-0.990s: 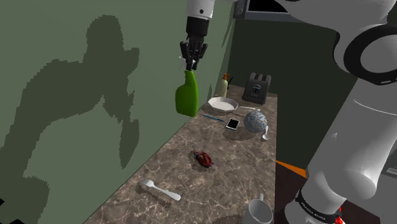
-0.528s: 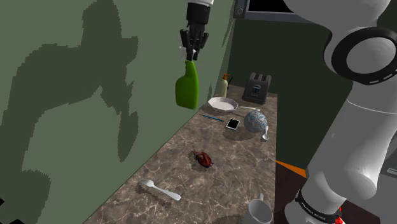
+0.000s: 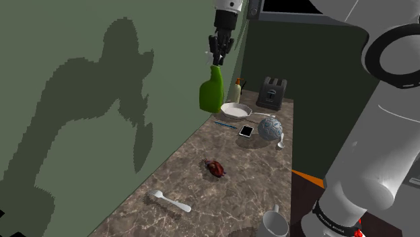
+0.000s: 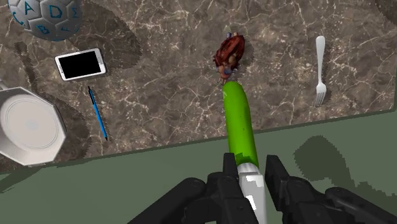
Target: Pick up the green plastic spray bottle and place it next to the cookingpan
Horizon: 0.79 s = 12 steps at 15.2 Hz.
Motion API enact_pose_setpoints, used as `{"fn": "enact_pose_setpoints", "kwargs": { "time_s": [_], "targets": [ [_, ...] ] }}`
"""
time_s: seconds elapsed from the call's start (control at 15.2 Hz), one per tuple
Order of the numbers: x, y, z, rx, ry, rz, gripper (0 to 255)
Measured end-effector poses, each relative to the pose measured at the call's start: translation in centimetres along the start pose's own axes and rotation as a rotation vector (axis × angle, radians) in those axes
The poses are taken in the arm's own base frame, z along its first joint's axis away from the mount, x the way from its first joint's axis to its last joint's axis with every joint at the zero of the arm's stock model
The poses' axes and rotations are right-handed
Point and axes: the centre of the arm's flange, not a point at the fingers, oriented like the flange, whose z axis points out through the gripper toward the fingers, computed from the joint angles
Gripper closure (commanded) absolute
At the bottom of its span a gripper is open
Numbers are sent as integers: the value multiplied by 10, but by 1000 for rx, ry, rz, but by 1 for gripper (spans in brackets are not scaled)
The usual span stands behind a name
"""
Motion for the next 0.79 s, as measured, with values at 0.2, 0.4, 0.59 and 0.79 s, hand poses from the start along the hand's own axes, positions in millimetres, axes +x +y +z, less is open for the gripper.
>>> {"fn": "enact_pose_setpoints", "kwargs": {
  "time_s": [0.2, 0.4, 0.59, 0.79],
  "targets": [
    [-12, 37, 10, 0, 0, 0, 255],
    [-26, 76, 16, 0, 0, 1, 255],
    [-40, 114, 23, 1, -1, 0, 255],
    [-49, 152, 32, 1, 0, 0, 255]
  ]
}}
